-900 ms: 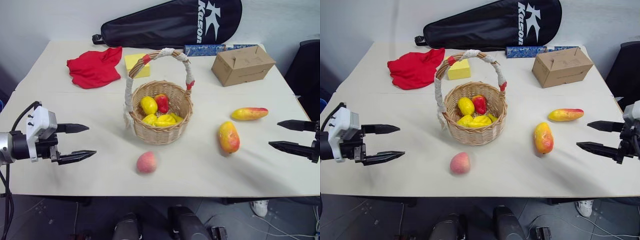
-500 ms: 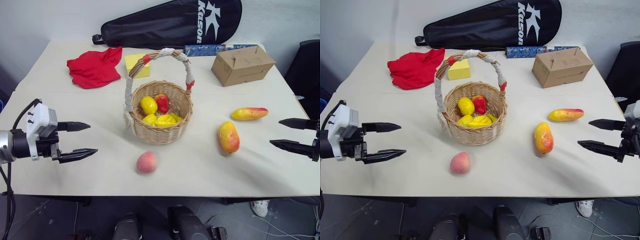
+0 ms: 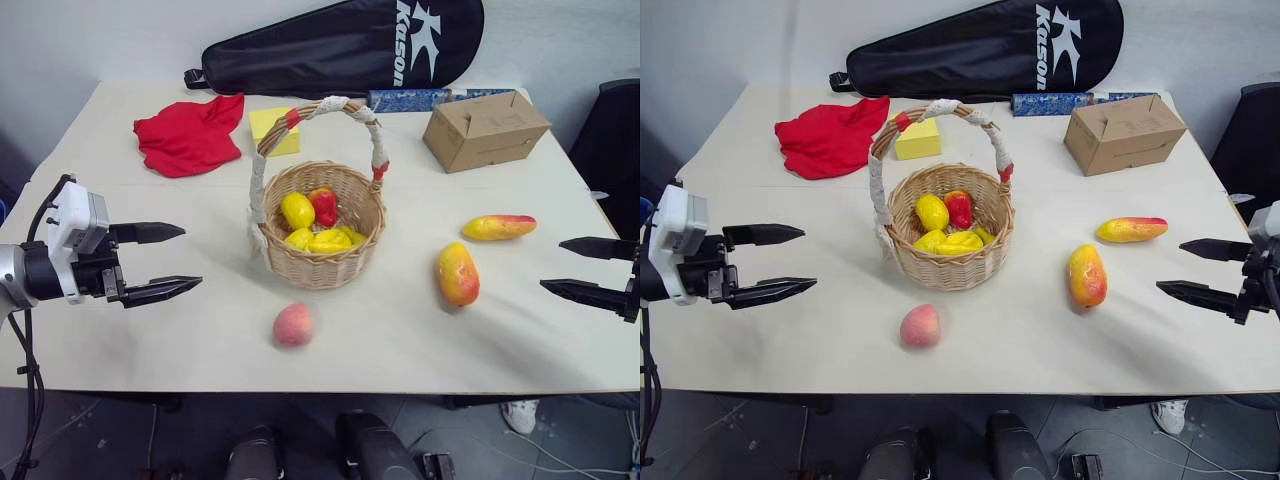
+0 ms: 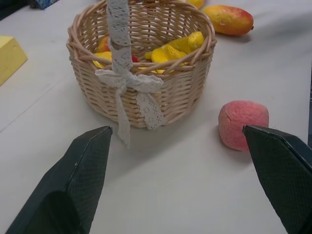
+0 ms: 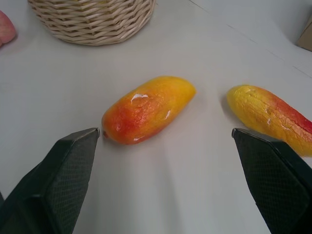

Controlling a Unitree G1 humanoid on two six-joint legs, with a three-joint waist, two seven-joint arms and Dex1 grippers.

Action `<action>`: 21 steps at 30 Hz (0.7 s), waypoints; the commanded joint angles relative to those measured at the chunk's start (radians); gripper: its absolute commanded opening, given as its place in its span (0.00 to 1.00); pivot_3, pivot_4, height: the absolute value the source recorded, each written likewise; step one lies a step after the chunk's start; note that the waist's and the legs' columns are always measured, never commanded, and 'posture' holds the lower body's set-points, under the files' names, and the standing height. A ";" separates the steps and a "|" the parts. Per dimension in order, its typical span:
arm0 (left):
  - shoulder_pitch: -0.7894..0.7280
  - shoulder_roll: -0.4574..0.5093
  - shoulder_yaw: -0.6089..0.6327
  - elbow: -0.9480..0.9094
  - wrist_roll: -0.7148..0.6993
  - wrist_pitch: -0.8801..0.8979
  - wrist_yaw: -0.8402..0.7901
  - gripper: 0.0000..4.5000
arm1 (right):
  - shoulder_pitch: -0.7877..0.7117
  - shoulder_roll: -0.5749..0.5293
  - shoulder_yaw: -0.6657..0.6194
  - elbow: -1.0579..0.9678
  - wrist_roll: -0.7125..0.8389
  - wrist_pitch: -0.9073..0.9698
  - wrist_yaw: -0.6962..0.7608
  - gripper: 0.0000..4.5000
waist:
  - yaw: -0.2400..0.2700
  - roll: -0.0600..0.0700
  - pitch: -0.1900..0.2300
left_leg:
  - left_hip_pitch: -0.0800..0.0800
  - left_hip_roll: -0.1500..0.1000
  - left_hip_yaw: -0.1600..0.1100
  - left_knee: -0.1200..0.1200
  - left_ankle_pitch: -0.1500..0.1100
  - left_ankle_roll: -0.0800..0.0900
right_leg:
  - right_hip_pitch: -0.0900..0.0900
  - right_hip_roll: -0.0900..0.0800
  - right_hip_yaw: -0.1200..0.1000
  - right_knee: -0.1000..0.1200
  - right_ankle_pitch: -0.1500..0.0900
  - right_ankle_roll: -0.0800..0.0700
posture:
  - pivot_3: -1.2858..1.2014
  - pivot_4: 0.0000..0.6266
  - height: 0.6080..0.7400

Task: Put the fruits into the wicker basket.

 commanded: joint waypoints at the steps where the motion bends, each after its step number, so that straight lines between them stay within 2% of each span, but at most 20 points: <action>1: -0.028 -0.002 -0.018 -0.035 -0.030 0.005 -0.010 1.00 | -0.021 -0.023 -0.014 -0.036 0.011 0.013 -0.013 1.00 | 0.000 0.000 0.000 | 0.000 0.000 0.000 0.000 0.000 0.000 | 0.000 0.000 0.000 0.000 0.000 0.000 | 0.52 0.24 1.00; 7: -0.034 0.010 -0.120 -0.113 -0.058 0.014 -0.096 1.00 | 0.019 -0.031 -0.038 -0.223 0.111 0.143 0.021 1.00 | 0.002 0.000 0.000 | 0.000 0.000 0.000 0.001 0.000 0.000 | 0.000 0.000 0.000 0.001 0.000 0.000 | 0.52 0.24 1.00; 11: -0.078 -0.009 -0.308 -0.100 0.081 -0.107 -0.152 1.00 | 0.025 -0.024 -0.039 -0.440 0.212 0.224 0.006 1.00 | 0.003 0.000 0.000 | 0.000 0.000 -0.001 0.001 0.000 -0.001 | 0.000 0.001 0.000 0.001 0.000 0.000 | 0.52 0.24 1.00; 15: -0.161 -0.118 -0.483 -0.049 0.168 -0.078 -0.078 1.00 | -0.018 0.006 -0.005 -0.624 0.322 0.278 -0.074 1.00 | 0.006 0.001 0.000 | 0.000 0.000 -0.001 0.001 0.000 -0.001 | 0.001 0.001 0.000 0.001 0.000 0.000 | 0.52 0.24 1.00; 21: -0.181 -0.223 -0.593 0.007 0.282 -0.145 -0.035 1.00 | -0.036 0.012 0.012 -0.749 0.444 0.334 -0.158 1.00 | 0.007 -0.001 0.000 | -0.002 0.000 -0.002 0.001 0.000 0.000 | 0.000 0.000 0.000 -0.001 0.000 0.000 | 0.52 0.24 1.00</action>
